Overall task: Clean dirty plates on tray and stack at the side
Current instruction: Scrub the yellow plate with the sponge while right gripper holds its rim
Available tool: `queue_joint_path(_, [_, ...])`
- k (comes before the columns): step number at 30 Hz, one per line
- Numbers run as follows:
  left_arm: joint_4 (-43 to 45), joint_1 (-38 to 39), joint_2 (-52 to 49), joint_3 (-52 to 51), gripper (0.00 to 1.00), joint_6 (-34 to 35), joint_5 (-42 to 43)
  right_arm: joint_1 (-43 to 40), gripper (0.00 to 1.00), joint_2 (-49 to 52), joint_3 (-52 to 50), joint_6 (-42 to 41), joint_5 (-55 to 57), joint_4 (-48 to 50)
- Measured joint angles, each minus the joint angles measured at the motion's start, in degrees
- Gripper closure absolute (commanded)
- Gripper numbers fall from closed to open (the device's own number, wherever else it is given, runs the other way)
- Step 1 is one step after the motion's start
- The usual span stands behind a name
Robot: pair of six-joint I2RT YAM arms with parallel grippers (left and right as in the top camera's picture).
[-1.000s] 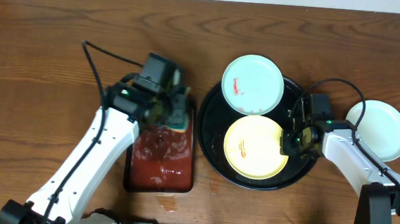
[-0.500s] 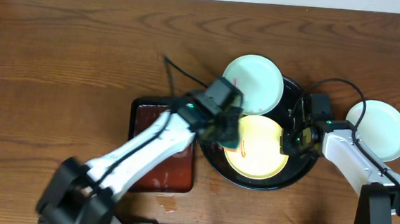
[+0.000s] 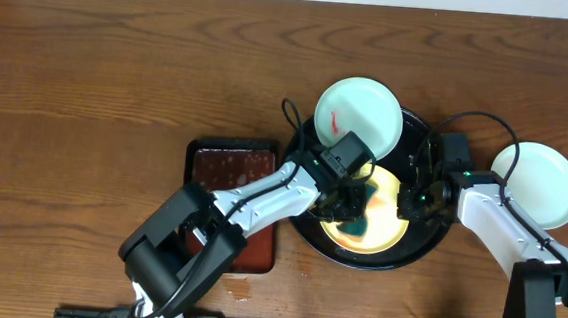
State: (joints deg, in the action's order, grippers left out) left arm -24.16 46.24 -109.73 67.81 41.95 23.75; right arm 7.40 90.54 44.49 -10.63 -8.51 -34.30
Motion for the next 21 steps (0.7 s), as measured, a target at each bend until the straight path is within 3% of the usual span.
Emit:
queue_joint_path(8, [-12.44,-0.55,0.76,3.32,0.92,-4.33,-16.5,0.02,0.99,0.02,-0.07,-0.5,-1.2,-0.33])
queue_joint_path(13, [-14.53,-0.44,0.68,4.96,0.93,-6.16,-23.56,0.72,0.99,0.07,-0.11,-0.92,-2.91,-0.26])
queue_joint_path(18, [-12.11,-0.46,0.07,4.96,0.93,-7.28,-23.06,0.87,0.99,0.11,-0.11,-0.96,-3.26,-0.15])
queue_joint_path(21, [-8.79,-0.98,-0.94,4.98,0.93,-7.56,-17.97,0.87,0.99,0.11,-0.11,-1.05,-3.08,-0.04])
